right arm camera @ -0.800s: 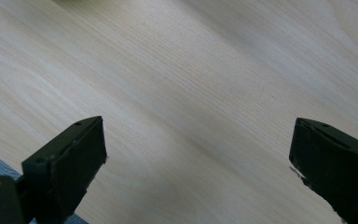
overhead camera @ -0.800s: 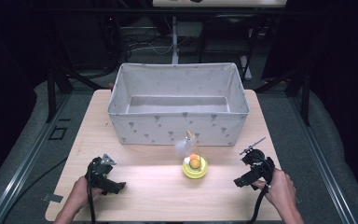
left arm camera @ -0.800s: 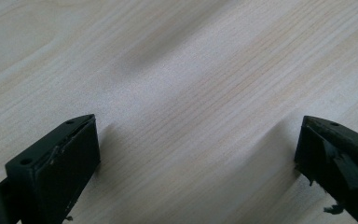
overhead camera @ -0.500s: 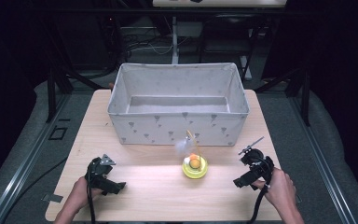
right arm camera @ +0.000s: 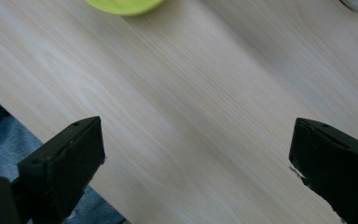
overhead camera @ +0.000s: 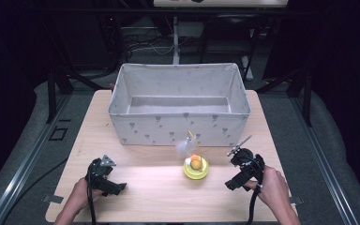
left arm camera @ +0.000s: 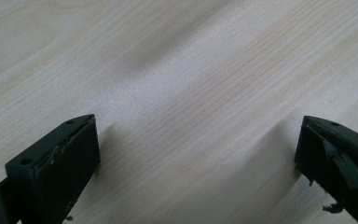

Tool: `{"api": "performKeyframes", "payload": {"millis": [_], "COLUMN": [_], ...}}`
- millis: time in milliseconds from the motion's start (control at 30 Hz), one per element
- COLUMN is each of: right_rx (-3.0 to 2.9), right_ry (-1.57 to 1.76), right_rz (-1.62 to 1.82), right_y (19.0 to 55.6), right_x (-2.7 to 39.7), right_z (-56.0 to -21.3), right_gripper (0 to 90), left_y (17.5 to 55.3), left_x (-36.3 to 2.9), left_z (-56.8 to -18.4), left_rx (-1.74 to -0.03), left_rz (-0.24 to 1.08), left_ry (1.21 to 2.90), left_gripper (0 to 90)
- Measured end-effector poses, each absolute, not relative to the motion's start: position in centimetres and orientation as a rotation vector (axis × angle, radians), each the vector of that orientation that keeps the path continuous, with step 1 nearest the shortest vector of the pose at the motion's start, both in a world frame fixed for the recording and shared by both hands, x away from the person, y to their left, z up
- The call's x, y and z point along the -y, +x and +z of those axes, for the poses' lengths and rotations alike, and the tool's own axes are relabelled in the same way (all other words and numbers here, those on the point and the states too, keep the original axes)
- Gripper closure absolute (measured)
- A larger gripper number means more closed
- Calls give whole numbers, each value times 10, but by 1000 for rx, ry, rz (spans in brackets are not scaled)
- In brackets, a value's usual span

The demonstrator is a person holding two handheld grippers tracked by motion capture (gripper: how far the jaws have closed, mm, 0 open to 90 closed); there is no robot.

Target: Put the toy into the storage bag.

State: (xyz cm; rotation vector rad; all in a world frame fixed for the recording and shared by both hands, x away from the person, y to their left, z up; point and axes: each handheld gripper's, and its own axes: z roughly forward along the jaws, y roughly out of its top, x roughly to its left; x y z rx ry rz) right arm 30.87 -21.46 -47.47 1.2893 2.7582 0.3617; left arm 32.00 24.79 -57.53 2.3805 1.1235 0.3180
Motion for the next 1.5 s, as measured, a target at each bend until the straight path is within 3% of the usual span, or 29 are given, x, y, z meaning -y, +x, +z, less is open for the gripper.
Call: {"api": "performKeyframes", "payload": {"millis": [433, 700, 1133, 1500], "right_rx": [-2798, -2803, -2853, -2892], "right_ry": [1126, 1043, 896, 865], "right_rz": [432, 432, 342, 248], "right_y": [316, 326, 338, 344], "right_x": [165, 145, 107, 96], "right_z": [-446, -428, -415, -417], "right_gripper": [33, 108, 521, 781], "left_y": [320, 320, 320, 319], "left_x": [-248, -248, -248, -248], "left_z": [-575, -575, -575, -575], "left_rx": [-1127, -1128, -1130, -1131], "left_rz": [318, 319, 319, 317], "left_ry": [2380, 2378, 2379, 2379], "left_gripper": [0, 0, 0, 0]}}
